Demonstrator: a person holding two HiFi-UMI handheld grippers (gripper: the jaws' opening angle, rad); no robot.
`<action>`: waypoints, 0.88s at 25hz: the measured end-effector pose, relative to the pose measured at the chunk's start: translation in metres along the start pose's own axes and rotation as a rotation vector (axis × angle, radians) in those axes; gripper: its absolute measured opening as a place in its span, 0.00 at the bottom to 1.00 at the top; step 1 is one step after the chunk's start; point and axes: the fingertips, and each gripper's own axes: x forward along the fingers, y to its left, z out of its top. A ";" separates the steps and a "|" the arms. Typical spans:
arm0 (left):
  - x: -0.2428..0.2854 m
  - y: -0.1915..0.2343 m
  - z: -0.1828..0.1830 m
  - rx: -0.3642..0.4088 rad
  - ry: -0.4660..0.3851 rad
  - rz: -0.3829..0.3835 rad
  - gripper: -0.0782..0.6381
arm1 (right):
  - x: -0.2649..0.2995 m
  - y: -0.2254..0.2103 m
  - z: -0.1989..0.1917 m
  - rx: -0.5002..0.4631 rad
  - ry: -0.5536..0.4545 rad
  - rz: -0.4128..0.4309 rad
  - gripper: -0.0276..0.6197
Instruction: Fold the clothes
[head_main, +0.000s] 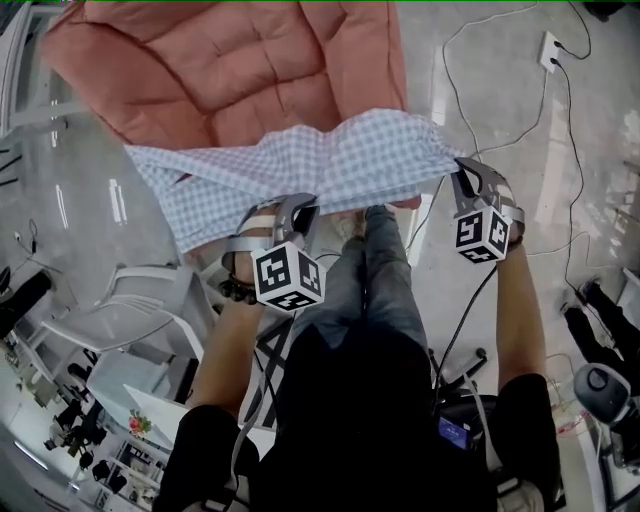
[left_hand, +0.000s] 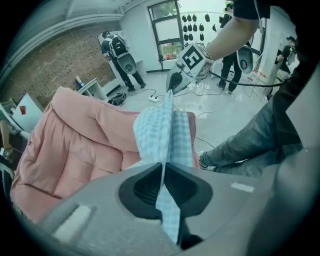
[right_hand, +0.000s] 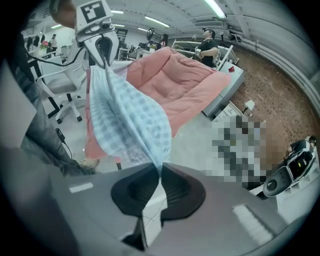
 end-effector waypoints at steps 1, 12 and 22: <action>0.002 -0.006 -0.002 0.006 0.001 -0.006 0.14 | 0.004 0.004 -0.002 0.008 0.008 0.000 0.07; 0.026 -0.044 -0.023 0.013 -0.016 -0.021 0.14 | 0.030 0.051 -0.024 0.035 0.074 0.062 0.07; 0.052 -0.061 -0.037 -0.047 -0.041 0.026 0.17 | 0.038 0.080 -0.032 0.031 0.117 0.142 0.18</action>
